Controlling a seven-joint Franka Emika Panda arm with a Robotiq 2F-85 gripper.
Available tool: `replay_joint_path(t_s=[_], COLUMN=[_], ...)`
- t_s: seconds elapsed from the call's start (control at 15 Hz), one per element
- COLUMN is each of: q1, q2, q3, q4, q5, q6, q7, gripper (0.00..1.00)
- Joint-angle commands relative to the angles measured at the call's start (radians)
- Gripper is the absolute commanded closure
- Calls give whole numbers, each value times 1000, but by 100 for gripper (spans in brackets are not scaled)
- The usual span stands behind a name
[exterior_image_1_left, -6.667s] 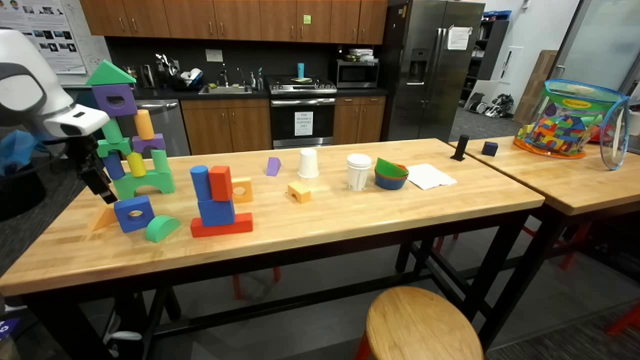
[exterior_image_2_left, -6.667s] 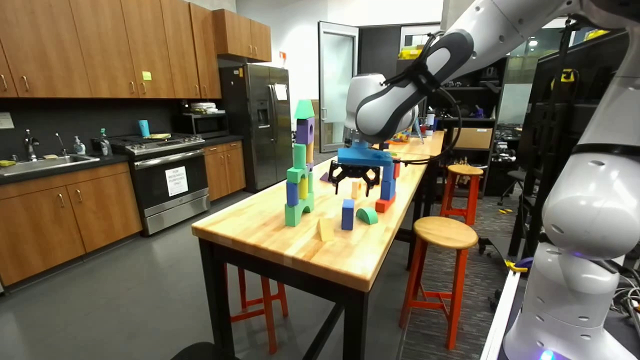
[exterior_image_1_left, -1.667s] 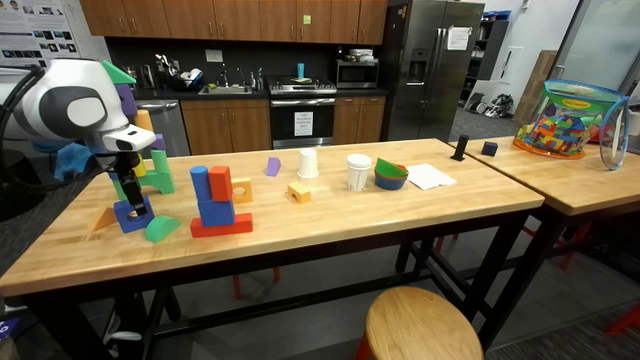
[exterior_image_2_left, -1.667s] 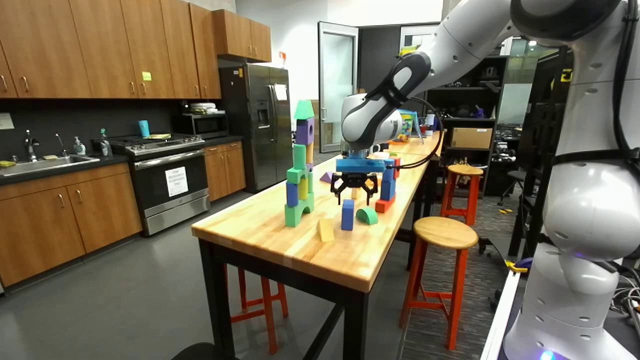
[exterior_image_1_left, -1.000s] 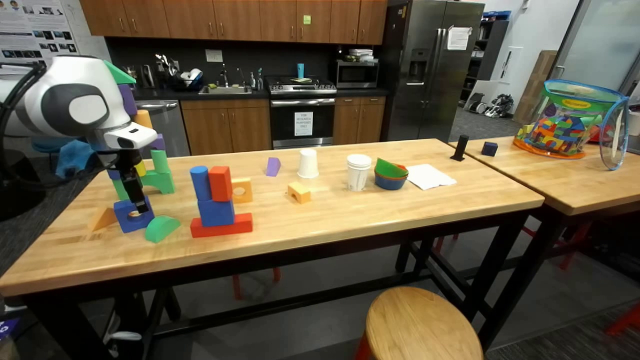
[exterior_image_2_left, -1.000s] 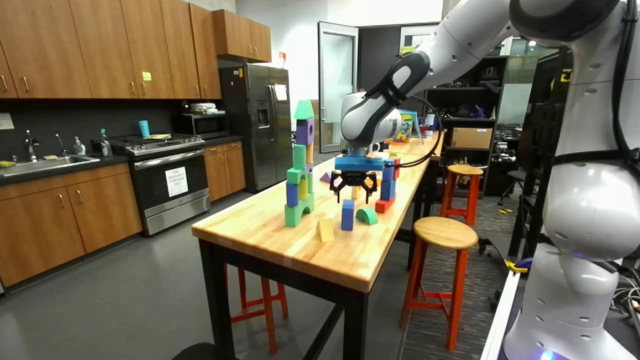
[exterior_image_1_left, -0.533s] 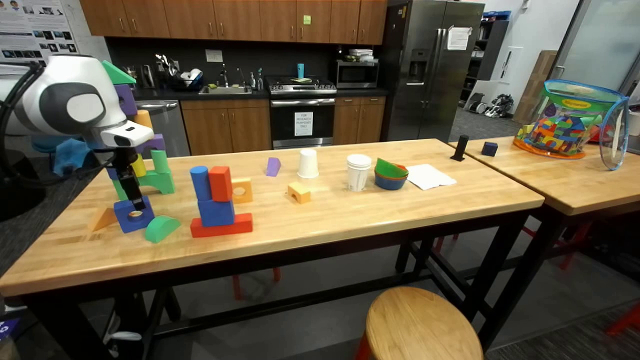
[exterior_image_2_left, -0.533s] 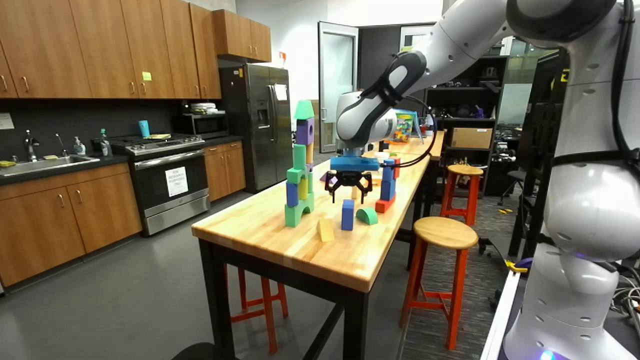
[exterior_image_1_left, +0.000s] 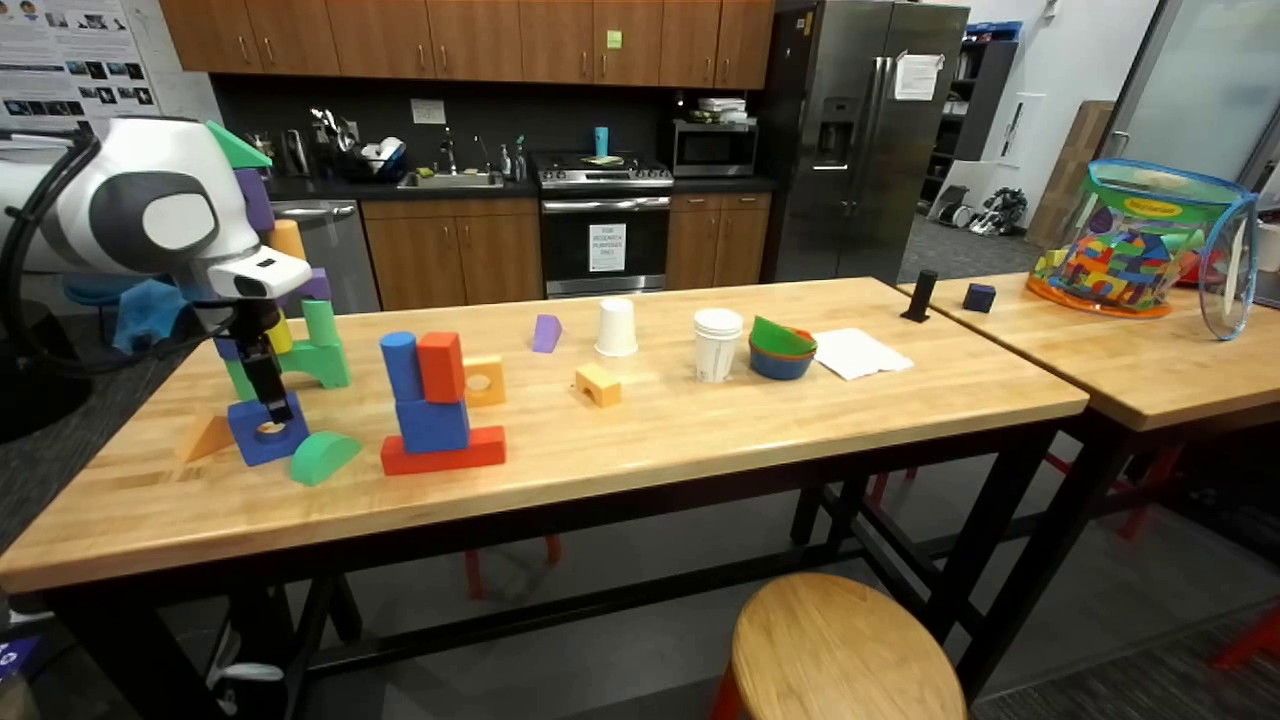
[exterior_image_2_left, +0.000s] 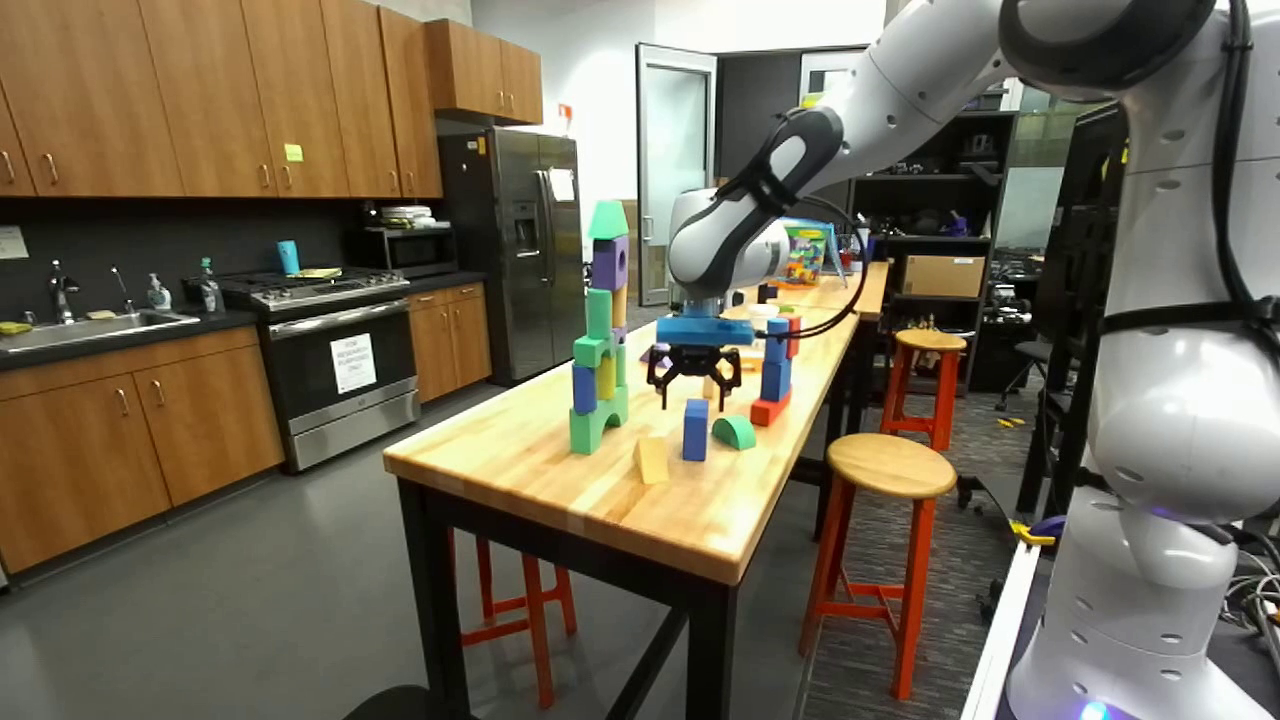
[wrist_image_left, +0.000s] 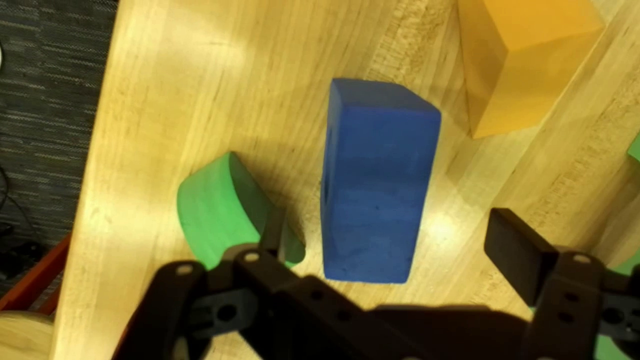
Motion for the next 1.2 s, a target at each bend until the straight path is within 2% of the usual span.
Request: replay_joint_path(t_s=[0.0, 0.07, 0.13, 0.2, 0.27, 0.73, 1.13], q1=[4, 5, 6, 6, 6, 6, 3], q2=[18, 19, 18, 17, 18, 22, 7], q3=[-9, -9, -10, -10, -11, -13, -19], q4=[26, 26, 25, 22, 23, 29, 22], q5=[29, 31, 26, 20, 23, 25, 19], q6=[-24, -24, -21, -16, -18, -25, -38], q7=[-10, -9, -8, -6, -7, -7, -2], gripper=[0, 0, 9, 26, 30, 84, 85])
